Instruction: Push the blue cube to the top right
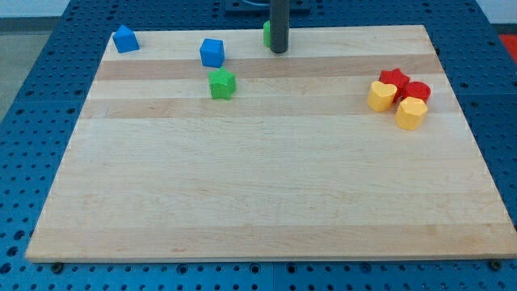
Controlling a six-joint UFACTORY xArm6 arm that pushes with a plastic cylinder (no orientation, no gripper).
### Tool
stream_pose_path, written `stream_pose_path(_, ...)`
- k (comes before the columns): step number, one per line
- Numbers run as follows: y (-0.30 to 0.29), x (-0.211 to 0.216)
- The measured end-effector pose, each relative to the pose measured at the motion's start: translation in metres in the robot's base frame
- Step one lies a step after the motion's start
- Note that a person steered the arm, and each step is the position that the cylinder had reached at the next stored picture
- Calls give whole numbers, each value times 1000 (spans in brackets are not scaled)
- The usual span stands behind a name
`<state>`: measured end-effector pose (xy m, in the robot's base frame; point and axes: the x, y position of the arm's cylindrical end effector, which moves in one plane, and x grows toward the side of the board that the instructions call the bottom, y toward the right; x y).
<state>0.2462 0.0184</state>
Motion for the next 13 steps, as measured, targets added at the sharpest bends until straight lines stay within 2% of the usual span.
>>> stream_pose_path(1, -11, 52)
stream_pose_path(2, -65, 71)
stream_pose_path(4, -147, 46)
stream_pose_path(5, -157, 25)
stream_pose_path(8, -160, 0)
stream_pose_path(10, -75, 54)
stream_pose_path(11, -42, 43)
stream_pose_path(12, -85, 43)
stream_pose_path(13, -123, 21)
